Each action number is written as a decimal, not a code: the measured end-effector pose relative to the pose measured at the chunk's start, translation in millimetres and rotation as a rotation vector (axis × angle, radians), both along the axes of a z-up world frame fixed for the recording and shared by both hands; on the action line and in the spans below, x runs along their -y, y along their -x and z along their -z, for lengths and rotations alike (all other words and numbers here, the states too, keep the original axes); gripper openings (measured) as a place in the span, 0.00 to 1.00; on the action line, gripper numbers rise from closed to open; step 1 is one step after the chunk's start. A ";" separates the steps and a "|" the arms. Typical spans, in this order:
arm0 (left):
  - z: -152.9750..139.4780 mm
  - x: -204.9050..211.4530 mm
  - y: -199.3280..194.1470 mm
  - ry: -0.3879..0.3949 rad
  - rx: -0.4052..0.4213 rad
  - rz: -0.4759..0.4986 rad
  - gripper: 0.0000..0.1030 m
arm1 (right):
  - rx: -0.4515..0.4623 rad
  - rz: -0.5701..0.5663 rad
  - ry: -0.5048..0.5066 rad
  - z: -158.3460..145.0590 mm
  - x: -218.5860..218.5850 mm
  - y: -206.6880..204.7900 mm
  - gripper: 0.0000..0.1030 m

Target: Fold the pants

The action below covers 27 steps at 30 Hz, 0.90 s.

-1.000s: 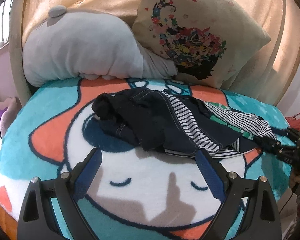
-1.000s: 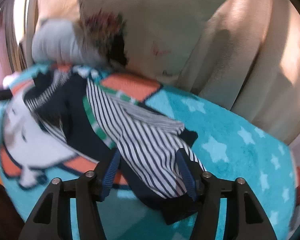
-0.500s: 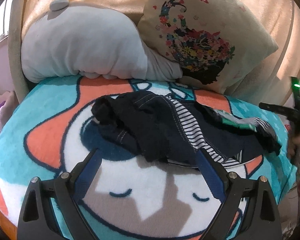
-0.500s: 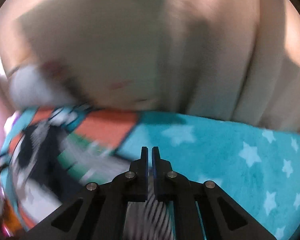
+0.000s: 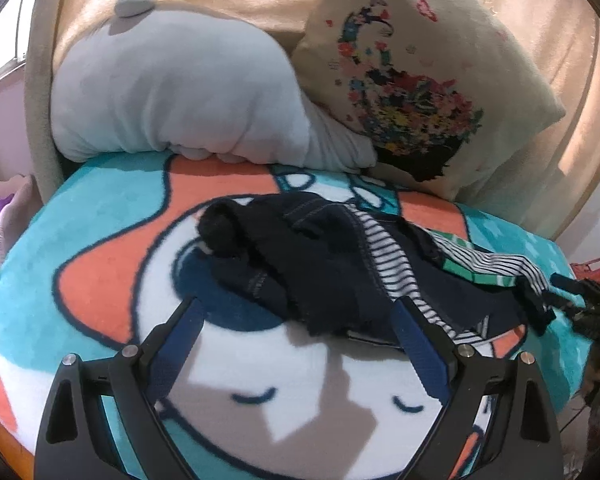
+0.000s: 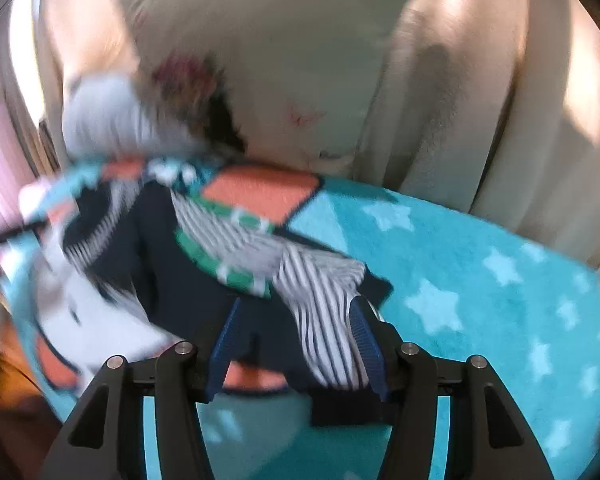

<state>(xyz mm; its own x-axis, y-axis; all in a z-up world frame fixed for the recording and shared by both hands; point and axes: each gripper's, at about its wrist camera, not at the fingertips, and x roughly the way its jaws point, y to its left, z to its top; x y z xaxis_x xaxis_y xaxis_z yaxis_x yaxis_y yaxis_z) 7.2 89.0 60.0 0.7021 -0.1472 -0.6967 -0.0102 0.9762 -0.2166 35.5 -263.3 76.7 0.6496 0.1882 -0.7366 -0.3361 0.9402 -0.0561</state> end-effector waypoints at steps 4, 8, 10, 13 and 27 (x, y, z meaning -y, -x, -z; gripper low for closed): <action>-2.2 1.2 4.9 -0.010 0.007 0.003 0.92 | -0.016 0.001 0.149 28.2 -7.5 -3.5 0.12; -5.1 -11.3 9.5 -0.020 0.017 -0.030 0.92 | -0.052 0.018 0.043 11.5 12.3 -24.1 0.06; -4.9 -16.2 8.9 -0.019 0.018 -0.043 0.92 | -0.018 0.055 0.001 -7.9 21.5 -40.5 0.06; -1.2 -17.0 7.5 -0.007 0.008 -0.048 0.92 | -0.031 0.145 -0.088 -17.1 39.5 -80.0 0.07; 6.8 -13.2 -11.6 0.154 -0.058 0.022 0.92 | -0.053 0.315 -0.243 6.9 73.7 -52.5 0.57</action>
